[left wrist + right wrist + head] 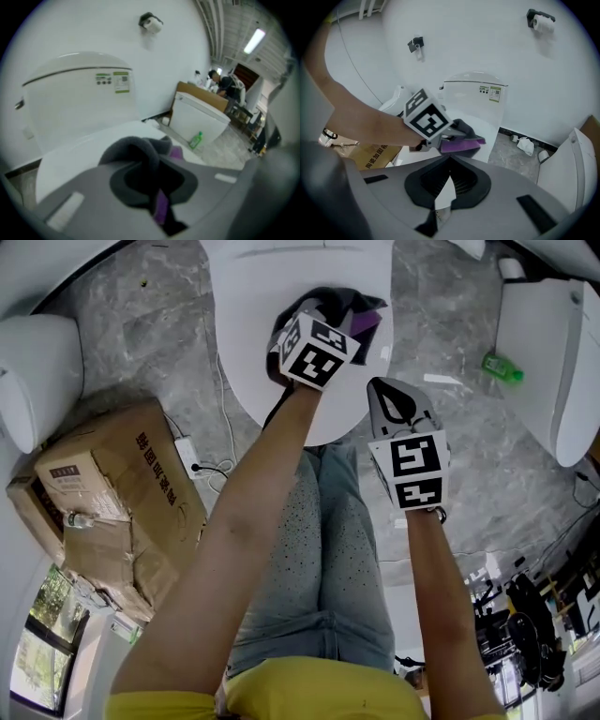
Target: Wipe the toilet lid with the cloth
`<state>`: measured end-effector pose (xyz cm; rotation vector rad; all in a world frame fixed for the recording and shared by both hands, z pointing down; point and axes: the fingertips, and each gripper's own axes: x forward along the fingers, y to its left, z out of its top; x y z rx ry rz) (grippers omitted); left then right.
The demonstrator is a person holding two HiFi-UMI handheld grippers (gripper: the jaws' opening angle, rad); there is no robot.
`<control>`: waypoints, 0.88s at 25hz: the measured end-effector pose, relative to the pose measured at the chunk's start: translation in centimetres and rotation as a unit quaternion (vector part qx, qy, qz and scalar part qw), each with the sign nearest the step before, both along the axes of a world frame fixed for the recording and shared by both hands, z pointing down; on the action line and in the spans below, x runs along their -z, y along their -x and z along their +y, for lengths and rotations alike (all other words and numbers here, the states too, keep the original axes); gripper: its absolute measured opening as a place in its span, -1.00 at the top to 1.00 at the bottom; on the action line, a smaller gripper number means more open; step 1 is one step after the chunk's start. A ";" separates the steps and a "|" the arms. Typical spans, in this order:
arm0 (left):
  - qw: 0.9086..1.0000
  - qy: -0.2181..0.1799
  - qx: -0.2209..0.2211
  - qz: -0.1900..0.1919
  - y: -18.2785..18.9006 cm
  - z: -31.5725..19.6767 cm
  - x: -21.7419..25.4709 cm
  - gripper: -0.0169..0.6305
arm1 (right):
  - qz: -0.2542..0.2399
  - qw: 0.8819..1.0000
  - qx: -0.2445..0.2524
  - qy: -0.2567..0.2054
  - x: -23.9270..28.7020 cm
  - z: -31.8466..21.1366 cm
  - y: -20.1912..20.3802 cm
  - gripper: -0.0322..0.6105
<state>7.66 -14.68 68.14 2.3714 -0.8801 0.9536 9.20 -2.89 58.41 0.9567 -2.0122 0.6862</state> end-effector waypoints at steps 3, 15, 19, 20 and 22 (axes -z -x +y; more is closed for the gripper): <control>0.996 0.007 0.094 -0.007 8.8 1.1 0.2 0.89 | -0.012 1.000 0.009 -0.004 0.4 0.5 1.1 0.85; 0.972 0.027 0.220 -0.082 17.8 5.2 -0.6 0.90 | -0.022 0.999 0.034 -0.006 0.8 3.5 2.3 0.85; 0.993 0.022 0.117 -0.024 5.6 4.7 -0.5 0.90 | -0.007 1.000 0.015 -0.005 0.7 4.3 -0.2 0.85; 0.995 0.034 0.092 -0.008 2.7 5.3 -0.6 0.89 | -0.004 1.000 0.009 -0.005 0.8 4.5 -0.8 0.85; 0.996 0.063 0.052 0.018 -2.0 7.4 -0.9 0.89 | 0.003 1.000 -0.001 -0.005 1.0 4.9 -2.0 0.85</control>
